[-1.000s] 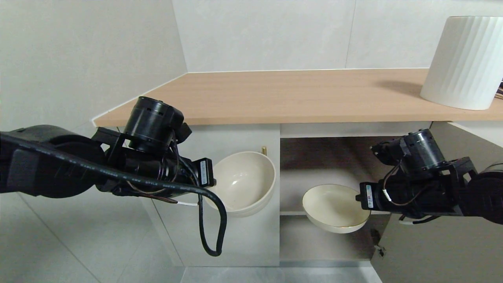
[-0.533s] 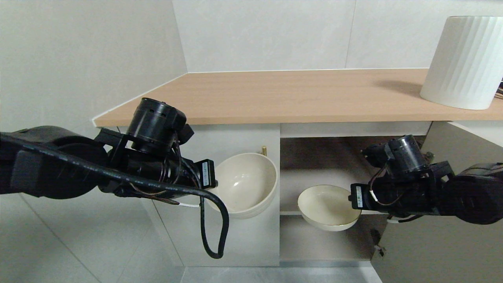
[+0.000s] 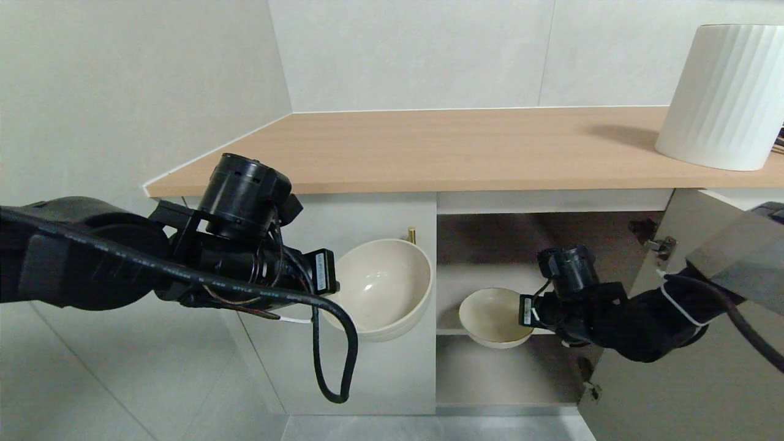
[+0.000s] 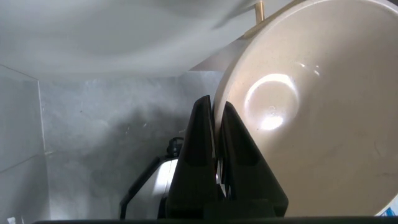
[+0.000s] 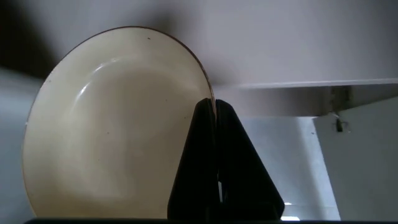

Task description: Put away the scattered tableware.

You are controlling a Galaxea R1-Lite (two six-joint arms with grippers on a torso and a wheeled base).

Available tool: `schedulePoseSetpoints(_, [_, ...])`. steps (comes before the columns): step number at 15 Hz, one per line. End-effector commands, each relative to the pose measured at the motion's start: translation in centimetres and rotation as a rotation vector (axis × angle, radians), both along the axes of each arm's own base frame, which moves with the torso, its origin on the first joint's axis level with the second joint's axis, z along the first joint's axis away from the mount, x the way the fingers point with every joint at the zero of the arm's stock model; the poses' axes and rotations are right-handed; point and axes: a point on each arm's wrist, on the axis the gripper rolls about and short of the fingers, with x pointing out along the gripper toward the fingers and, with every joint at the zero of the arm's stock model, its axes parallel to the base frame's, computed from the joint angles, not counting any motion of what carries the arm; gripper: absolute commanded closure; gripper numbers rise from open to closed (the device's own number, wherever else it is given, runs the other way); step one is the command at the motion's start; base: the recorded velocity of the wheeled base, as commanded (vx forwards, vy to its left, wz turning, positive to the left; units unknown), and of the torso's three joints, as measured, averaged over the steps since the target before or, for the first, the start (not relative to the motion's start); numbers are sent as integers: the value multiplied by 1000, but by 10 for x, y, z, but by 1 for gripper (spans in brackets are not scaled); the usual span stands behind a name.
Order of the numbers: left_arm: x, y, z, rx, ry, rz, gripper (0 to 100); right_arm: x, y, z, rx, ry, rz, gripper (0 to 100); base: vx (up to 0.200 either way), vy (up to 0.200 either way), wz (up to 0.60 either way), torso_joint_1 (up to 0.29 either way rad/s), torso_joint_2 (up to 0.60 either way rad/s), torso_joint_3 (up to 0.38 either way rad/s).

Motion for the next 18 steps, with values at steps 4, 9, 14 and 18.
schedulePoseSetpoints(4, [1,-1,-3,4,8,-2,100,40,-15,-44,-8,25,-158,100,0,0,0,0,0,0])
schedulePoseSetpoints(9, [3,-2,-5,7,15,-2,100,63,-25,-63,-29,17,-227,100,0,0,0,0,0,0])
schedulePoseSetpoints(14, [4,-2,-7,10,21,-2,100,75,-29,-71,-33,5,-247,100,0,0,0,0,0,0])
schedulePoseSetpoints(18, [4,-3,-8,11,24,-2,100,87,-26,-77,-48,-18,-267,100,0,0,0,0,0,0])
